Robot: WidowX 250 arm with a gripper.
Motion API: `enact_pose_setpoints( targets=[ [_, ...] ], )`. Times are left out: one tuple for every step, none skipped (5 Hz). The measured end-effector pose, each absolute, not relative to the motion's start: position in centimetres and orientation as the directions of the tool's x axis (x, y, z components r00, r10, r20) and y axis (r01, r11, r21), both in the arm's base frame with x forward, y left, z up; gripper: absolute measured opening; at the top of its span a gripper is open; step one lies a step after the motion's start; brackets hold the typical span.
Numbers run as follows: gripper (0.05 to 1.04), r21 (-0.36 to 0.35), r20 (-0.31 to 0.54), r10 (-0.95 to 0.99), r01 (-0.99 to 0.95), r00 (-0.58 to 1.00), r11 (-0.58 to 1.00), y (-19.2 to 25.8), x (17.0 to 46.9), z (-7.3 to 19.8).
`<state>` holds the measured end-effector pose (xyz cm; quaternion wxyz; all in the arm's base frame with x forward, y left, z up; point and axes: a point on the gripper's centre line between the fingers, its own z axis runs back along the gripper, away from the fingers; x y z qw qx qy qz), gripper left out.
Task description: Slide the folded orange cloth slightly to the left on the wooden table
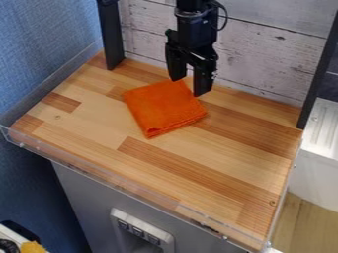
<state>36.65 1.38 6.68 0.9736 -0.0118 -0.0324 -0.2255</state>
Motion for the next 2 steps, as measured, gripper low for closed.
enact_pose_setpoints(
  targets=[
    [0.997, -0.005, 0.068, -0.482, 0.483, 0.874, 0.875, 2.00, 36.59, 6.68],
    [0.999, -0.007, 0.053, -0.514, 0.515, 0.856, 0.857, 2.48, 36.32, 6.67]
  ],
)
